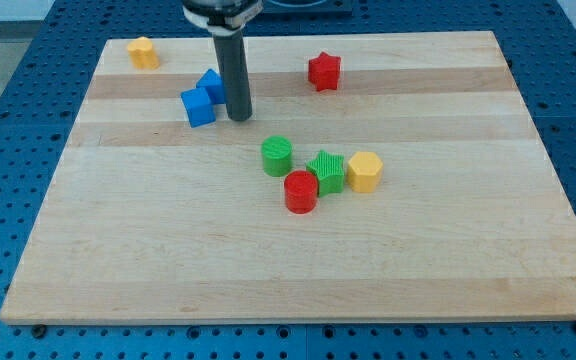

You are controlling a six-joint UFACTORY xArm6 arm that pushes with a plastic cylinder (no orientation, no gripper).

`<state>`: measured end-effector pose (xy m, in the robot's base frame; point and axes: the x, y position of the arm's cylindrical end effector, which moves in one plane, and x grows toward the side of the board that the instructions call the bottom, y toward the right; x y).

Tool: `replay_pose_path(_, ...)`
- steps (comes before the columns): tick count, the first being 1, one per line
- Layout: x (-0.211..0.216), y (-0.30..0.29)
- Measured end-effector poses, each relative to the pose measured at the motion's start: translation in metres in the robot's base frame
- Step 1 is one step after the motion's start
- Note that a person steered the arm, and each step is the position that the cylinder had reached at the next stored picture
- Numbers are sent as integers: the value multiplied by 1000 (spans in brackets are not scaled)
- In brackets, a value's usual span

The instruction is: Point your arm at the red circle

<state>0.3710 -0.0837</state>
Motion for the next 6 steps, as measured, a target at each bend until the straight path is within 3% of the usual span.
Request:
replay_pose_path(3, 143, 5)
replay_pose_path(4, 171, 51)
replay_pose_path(5, 170, 107)
replay_pose_path(6, 161, 123)
